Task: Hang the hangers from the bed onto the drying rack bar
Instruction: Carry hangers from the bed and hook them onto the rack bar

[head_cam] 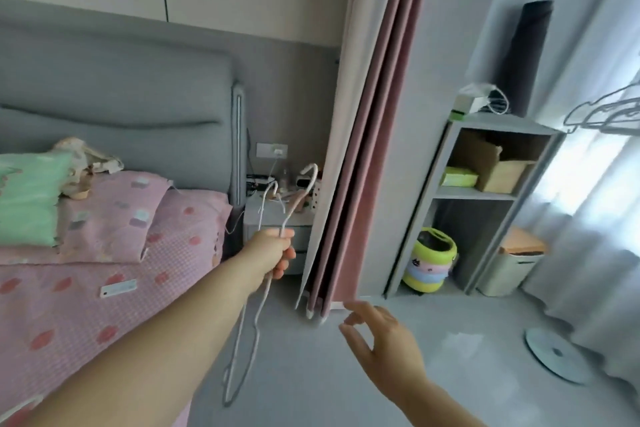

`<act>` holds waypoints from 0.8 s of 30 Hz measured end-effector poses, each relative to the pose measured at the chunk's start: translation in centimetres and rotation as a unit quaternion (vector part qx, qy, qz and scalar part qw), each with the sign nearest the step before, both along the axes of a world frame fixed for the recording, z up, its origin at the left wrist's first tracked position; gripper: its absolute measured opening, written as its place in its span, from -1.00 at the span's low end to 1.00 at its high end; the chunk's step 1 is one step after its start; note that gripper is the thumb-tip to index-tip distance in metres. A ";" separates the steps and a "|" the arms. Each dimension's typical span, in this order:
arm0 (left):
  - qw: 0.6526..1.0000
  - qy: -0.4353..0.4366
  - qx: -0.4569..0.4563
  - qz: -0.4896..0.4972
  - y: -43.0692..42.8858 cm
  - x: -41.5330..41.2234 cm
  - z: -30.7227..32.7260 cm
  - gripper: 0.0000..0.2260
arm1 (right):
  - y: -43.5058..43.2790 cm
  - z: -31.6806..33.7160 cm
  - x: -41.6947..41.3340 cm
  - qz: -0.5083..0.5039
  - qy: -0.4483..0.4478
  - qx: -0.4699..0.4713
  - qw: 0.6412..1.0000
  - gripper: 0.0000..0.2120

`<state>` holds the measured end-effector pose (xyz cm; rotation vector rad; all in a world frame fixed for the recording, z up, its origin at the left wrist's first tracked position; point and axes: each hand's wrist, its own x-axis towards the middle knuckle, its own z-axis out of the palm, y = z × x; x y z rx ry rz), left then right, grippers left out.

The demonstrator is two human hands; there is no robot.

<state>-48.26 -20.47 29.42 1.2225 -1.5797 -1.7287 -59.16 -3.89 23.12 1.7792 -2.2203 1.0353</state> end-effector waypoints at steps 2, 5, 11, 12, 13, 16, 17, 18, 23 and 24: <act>0.995 -0.029 -0.059 -0.075 2.9 -2.3 2.4 -0.74 | 2.2 2.2 -3.5 -0.039 0.020 -0.023 0.999 -0.65; 0.975 -0.035 -0.157 -0.156 7.2 -5.8 6.2 -0.77 | 5.6 6.3 -8.6 -0.101 -0.024 -0.006 0.995 -0.67; 0.907 -0.023 -0.332 -0.259 15.5 -13.1 12.4 -0.82 | 13.9 13.4 -16.6 -0.215 0.023 -0.032 0.976 -0.49; 0.897 -0.019 -0.347 -0.273 16.9 -14.4 13.0 -0.81 | 15.6 14.2 -17.5 -0.243 0.041 -0.031 0.969 -0.49; 0.885 -0.014 -0.361 -0.293 18.6 -16.3 13.7 -0.81 | 17.8 14.8 -18.9 -0.283 0.068 -0.030 0.956 -0.49; 0.854 -0.005 -0.412 -0.317 22.2 -19.7 15.1 -0.79 | 21.9 16.2 -21.2 -0.353 0.177 -0.079 0.915 -0.59; 0.842 0.003 -0.426 -0.332 23.6 -21.2 15.5 -0.79 | 23.8 16.8 -21.9 -0.369 0.171 -0.092 0.909 -0.63; 0.830 0.011 -0.438 -0.345 24.9 -22.6 15.9 -0.81 | 25.5 17.3 -22.7 -0.375 0.147 -0.093 0.910 -0.69; 0.760 0.039 -0.513 -0.397 30.8 -29.8 17.1 -0.87 | 34.8 18.8 -26.2 -0.431 0.087 -0.042 0.897 -0.72; 0.743 0.042 -0.535 -0.399 31.9 -31.2 17.3 -0.87 | 36.6 19.0 -26.8 -0.453 0.095 -0.046 0.885 -0.70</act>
